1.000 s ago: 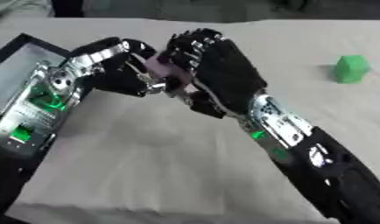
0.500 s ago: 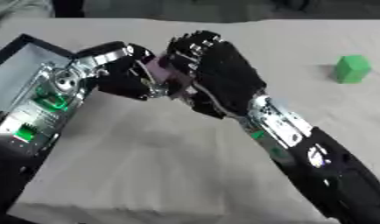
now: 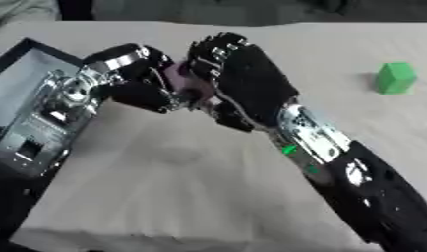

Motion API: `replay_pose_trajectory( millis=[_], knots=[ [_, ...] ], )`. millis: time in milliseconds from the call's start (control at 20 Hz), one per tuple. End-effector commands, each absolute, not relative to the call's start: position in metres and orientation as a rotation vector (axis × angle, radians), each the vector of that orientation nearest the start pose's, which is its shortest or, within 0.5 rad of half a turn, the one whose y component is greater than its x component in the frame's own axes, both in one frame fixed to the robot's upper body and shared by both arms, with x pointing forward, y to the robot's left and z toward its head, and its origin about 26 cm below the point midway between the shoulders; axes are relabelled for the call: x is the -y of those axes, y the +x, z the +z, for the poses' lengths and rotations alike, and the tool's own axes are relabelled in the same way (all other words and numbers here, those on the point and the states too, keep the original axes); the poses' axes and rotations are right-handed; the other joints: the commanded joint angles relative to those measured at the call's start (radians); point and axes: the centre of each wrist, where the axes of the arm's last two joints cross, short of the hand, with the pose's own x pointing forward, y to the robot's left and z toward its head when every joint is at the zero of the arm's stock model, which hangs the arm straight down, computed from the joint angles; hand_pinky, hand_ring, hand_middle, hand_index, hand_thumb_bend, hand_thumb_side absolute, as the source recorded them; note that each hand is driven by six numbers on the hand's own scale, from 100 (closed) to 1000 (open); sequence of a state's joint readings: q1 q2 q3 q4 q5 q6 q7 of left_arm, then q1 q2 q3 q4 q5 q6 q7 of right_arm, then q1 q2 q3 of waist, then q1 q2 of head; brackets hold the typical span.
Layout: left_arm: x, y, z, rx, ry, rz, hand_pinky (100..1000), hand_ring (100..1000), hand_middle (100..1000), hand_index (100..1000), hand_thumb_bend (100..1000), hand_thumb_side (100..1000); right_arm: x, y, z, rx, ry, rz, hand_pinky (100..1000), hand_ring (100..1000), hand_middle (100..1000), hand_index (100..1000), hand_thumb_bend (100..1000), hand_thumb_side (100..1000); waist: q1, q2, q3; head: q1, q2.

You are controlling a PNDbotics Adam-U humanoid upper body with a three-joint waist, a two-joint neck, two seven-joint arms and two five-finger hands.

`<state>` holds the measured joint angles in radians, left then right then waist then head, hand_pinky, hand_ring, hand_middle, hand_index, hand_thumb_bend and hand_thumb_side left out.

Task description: Pick up the objects with one hand, pass them to the other hand, and then place them into the box on the other side of the table.

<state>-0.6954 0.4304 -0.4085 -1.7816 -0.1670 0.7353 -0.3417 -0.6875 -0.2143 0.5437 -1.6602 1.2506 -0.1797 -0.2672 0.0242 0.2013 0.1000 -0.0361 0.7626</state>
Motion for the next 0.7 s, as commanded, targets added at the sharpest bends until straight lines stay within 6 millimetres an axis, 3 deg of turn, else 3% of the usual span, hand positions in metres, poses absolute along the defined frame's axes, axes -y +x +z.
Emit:
replay_pose_trajectory(
  millis=[50,200,250,300,400,700],
  knots=[
    [-0.166,0.348,0.244,1.502,0.286,-0.948,601,483,384,464,100,313,0.077,0.334,0.193,-2.566,1.056,-1.358,664,654,608,696,583,100,0.009,-0.037,-0.001,0.005,-0.008],
    [-0.17,0.351,0.241,1.513,0.33,-0.913,581,462,341,427,100,270,0.079,0.334,0.193,-2.545,1.076,-1.396,702,687,679,748,641,142,0.009,-0.038,-0.001,0.005,-0.01],
    [-0.171,0.352,0.24,1.516,0.346,-0.904,577,457,331,419,100,302,0.08,0.334,0.193,-2.54,1.08,-1.408,702,694,689,758,648,152,0.008,-0.038,-0.001,0.005,-0.01],
    [-0.172,0.353,0.239,1.518,0.361,-0.896,574,451,323,413,100,241,0.08,0.334,0.193,-2.535,1.083,-1.417,702,696,695,764,655,161,0.008,-0.038,-0.002,0.005,-0.011],
    [-0.175,0.355,0.237,1.519,0.387,-0.883,566,442,311,403,100,208,0.082,0.334,0.195,-2.529,1.083,-1.431,704,702,708,778,674,188,0.007,-0.038,-0.002,0.005,-0.011],
    [-0.19,0.36,0.232,1.516,0.457,-0.833,559,429,291,386,100,165,0.087,0.333,0.199,-2.539,1.087,-1.434,719,722,737,792,650,221,0.006,-0.039,-0.003,0.006,-0.015]
  ],
)
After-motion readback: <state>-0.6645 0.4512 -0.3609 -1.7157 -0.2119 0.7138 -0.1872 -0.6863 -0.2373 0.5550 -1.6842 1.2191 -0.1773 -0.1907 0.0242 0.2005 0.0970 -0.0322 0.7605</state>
